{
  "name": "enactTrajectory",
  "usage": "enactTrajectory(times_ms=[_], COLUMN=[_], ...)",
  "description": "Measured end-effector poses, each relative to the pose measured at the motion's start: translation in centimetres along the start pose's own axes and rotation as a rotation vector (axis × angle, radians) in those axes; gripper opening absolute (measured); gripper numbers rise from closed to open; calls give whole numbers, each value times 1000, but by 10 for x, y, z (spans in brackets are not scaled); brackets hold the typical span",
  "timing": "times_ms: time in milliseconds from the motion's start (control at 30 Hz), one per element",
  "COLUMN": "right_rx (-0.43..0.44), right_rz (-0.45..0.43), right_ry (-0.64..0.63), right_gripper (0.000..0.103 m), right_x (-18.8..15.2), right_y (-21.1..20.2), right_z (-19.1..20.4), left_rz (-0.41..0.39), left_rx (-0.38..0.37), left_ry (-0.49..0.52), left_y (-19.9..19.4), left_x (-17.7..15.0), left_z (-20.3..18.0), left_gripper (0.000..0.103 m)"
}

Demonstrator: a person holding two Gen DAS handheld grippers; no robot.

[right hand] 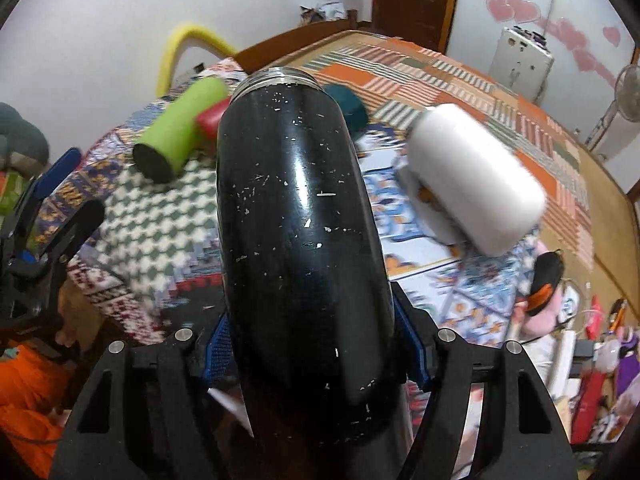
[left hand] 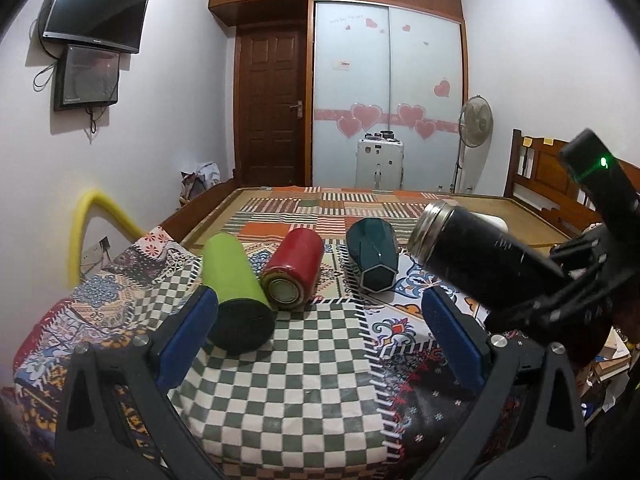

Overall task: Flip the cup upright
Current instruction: 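Lift the black thermos with the right tool and carry it toward the left tool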

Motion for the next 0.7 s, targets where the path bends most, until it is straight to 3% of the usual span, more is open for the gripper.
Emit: enactTrajectory(times_ms=[200,700], right_rx=[44,8], right_rz=[40,203], right_ry=[-19,-65], right_gripper=[66,66], right_x=[-1,15], right_y=[27,73], right_z=[36,58], left_rz=[5,33], left_rx=[12,23], left_ry=[-15,-67], left_y=[-8,-3], left_x=[-4,-29], left_z=[17,44], left_gripper=[103,103])
Point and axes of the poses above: each gripper's, at about its wrist camera, not at the fingertips, and y roughly the way its jaws point, z to its left, x to its top, the point moved 5 cm from there along y, roughly the way its jaws point, and after that the axes turned 3 degrees about z, right-handed, at the moved point
